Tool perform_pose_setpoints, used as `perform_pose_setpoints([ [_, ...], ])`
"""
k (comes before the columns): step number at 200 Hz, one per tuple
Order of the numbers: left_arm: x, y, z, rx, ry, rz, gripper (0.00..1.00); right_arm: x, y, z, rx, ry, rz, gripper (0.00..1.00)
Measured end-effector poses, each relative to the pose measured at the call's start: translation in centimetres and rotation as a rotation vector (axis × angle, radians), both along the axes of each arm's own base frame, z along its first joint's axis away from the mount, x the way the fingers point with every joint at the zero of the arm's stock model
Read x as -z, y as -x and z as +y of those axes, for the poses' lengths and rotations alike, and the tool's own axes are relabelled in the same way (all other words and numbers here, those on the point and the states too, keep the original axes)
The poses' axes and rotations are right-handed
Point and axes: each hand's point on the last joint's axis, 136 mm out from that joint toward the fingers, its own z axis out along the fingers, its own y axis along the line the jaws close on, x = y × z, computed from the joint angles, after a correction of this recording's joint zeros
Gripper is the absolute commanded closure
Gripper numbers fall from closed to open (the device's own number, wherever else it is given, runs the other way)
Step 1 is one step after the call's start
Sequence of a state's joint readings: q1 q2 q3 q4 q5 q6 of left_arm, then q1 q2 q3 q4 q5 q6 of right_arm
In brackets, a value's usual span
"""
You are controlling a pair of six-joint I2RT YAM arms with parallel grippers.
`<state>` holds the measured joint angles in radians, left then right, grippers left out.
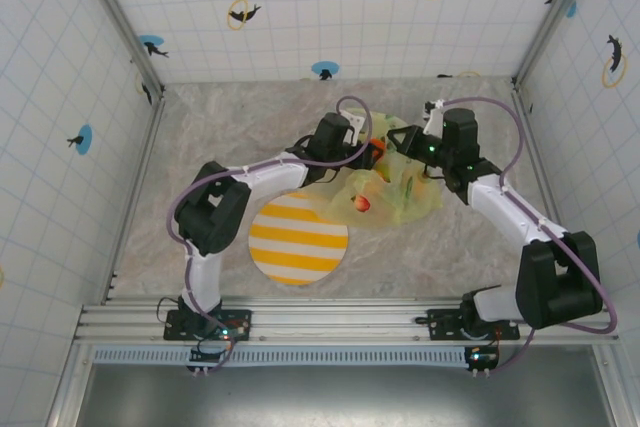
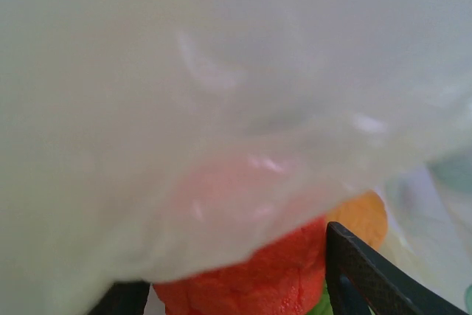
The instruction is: Place the fruits into the plastic bag
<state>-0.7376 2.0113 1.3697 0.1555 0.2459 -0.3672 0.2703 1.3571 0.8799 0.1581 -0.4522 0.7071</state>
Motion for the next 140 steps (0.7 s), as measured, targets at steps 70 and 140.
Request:
perform_pose_setpoints([
  [70, -0.9, -0.2, 0.0, -0.012, 0.015, -0.022, 0.25, -0.2, -0.5, -0.9, 0.028, -0.011, -0.001, 0.94],
  [140, -5.6, 1.4, 2.2, -0.032, 0.052, -0.09, 0.22, 0.5, -0.5, -1.4, 0.035, 0.001, 0.005, 0.94],
])
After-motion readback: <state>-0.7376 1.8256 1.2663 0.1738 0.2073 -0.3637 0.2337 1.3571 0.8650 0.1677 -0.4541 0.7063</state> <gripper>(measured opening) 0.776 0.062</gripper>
